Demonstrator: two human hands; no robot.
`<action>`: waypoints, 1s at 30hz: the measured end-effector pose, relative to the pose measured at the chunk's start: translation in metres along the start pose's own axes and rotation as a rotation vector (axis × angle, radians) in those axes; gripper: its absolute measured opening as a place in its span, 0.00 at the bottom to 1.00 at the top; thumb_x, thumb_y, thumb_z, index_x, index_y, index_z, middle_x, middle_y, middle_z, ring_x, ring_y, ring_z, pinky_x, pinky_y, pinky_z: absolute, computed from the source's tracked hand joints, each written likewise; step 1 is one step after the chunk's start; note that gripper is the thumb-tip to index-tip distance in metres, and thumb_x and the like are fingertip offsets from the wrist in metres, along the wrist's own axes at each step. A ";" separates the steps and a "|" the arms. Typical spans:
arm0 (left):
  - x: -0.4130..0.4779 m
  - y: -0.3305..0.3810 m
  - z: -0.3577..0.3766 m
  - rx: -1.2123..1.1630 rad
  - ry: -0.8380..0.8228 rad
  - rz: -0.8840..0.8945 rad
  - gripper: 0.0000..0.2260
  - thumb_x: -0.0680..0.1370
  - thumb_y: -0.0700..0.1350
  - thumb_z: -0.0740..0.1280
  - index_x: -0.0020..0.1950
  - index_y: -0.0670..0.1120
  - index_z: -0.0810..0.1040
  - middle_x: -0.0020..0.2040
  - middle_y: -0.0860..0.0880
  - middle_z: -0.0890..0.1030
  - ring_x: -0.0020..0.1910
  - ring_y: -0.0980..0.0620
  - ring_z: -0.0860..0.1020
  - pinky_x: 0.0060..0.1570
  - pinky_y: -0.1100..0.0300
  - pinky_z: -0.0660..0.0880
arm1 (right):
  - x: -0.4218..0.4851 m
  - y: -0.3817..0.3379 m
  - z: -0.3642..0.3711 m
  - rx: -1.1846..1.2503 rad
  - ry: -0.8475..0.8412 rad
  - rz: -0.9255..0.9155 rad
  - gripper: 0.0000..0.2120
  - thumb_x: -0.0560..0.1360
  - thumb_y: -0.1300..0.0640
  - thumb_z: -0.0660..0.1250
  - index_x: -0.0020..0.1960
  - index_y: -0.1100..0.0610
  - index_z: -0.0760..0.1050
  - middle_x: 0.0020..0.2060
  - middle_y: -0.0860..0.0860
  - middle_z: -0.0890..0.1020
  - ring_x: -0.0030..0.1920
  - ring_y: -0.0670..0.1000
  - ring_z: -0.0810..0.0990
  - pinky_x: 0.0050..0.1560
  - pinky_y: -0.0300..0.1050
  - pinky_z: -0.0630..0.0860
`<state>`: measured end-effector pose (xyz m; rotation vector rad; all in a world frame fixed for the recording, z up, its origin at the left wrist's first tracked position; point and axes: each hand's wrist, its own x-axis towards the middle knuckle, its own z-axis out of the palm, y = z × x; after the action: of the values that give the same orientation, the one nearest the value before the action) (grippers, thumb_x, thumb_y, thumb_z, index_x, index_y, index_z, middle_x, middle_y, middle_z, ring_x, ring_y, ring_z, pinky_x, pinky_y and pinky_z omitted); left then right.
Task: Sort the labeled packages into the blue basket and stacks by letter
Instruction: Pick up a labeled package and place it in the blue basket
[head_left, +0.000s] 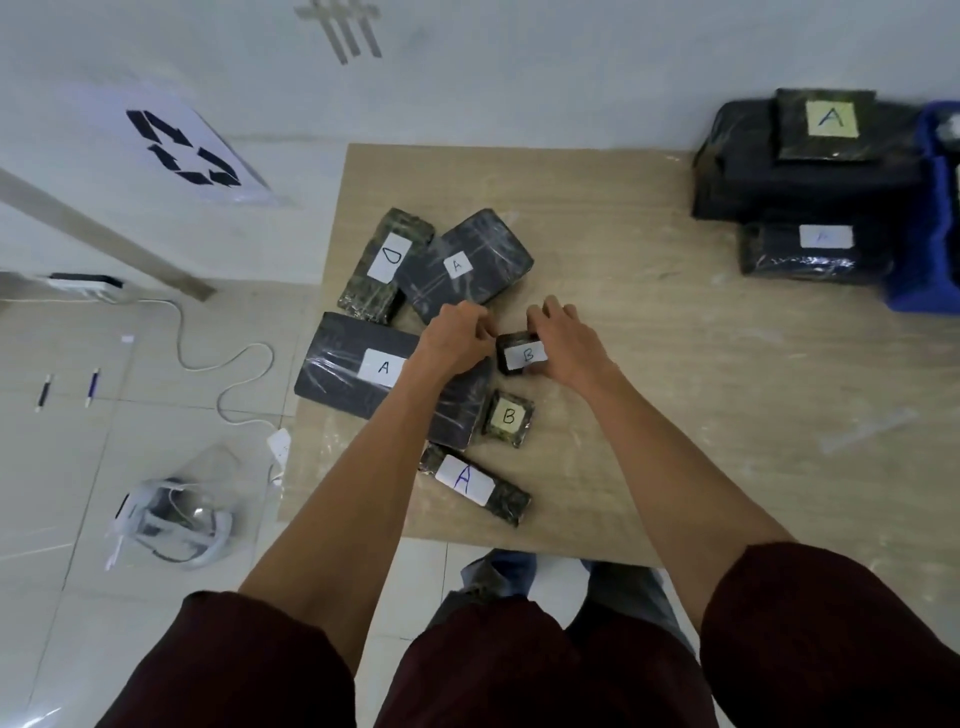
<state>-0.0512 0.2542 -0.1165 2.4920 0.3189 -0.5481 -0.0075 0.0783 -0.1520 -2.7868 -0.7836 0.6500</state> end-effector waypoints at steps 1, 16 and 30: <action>0.001 -0.001 0.001 -0.001 -0.012 0.002 0.07 0.76 0.39 0.71 0.53 0.46 0.83 0.50 0.47 0.84 0.51 0.46 0.82 0.55 0.51 0.79 | -0.002 0.003 -0.002 0.028 -0.002 0.019 0.30 0.70 0.55 0.79 0.64 0.60 0.67 0.62 0.58 0.70 0.60 0.61 0.72 0.43 0.51 0.70; 0.005 0.038 -0.005 -0.197 -0.012 0.063 0.09 0.80 0.43 0.67 0.57 0.43 0.83 0.51 0.46 0.85 0.48 0.48 0.83 0.55 0.53 0.79 | -0.053 0.057 -0.061 1.126 0.243 0.414 0.23 0.68 0.54 0.82 0.57 0.59 0.76 0.46 0.57 0.82 0.37 0.51 0.81 0.24 0.39 0.72; -0.016 0.210 -0.030 -1.022 0.052 0.330 0.10 0.80 0.43 0.71 0.60 0.46 0.83 0.53 0.43 0.84 0.51 0.49 0.83 0.49 0.52 0.83 | -0.120 0.106 -0.179 1.396 0.420 0.051 0.11 0.80 0.60 0.69 0.62 0.59 0.80 0.51 0.56 0.81 0.46 0.50 0.84 0.46 0.54 0.84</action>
<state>0.0146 0.0987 0.0128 1.5133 0.1385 -0.1112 0.0303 -0.0835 0.0207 -1.5329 -0.0408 0.3398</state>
